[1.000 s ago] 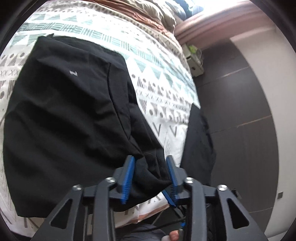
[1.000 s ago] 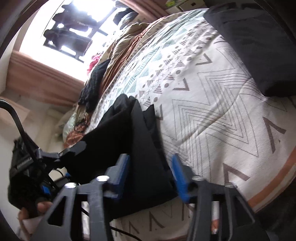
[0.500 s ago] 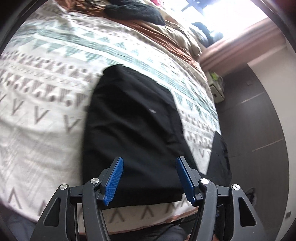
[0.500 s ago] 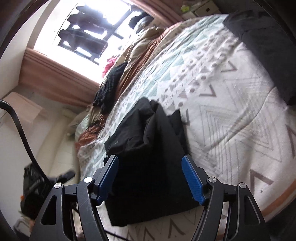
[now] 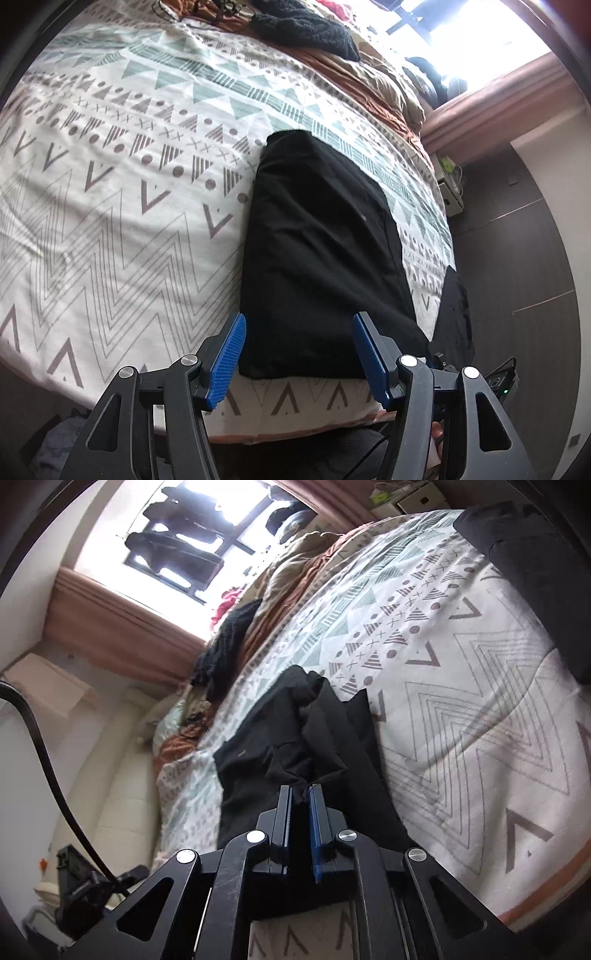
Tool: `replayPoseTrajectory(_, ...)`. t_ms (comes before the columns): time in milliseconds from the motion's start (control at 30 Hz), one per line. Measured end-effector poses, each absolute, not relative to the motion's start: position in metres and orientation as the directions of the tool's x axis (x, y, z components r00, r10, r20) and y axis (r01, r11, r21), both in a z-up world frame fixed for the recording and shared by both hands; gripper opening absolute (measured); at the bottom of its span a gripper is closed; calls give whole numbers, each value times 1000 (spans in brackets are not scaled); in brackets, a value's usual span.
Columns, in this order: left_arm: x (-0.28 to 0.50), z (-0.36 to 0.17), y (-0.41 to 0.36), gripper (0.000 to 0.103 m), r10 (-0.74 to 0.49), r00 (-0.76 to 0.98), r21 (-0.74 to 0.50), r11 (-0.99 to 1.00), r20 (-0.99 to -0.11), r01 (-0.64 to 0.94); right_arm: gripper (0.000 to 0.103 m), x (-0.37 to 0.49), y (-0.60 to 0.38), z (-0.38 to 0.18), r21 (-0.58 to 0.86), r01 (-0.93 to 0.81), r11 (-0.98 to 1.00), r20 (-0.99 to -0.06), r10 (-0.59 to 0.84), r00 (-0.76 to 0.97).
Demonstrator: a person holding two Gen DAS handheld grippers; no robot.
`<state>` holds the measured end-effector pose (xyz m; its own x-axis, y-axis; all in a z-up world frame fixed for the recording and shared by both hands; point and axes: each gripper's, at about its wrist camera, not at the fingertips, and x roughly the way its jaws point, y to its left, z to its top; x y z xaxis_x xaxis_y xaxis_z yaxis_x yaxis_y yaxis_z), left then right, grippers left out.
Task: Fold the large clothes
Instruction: 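Grasp the folded shirt's edge with the right tool and tuck it in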
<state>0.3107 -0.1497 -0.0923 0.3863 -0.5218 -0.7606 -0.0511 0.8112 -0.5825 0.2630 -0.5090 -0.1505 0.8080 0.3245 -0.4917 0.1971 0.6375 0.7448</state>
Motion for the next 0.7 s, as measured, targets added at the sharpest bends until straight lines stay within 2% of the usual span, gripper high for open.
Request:
replayPoseTrajectory(100,307,-95,-149,61,-520,379,-574,818,-765,-36,6,248,-512,-160,763,187,618,-472,337,815)
replayPoseTrajectory(400,317,-110,-159,61,-505,362,-547,837,-783,-17,5,223,-519,-192,775,223,591,-491,341,802)
replayPoseTrajectory(700,343,-133,-165,61,-497,334,-538,842,-801,-38,4,226,-524,-220,755,284,591,-552,338,762)
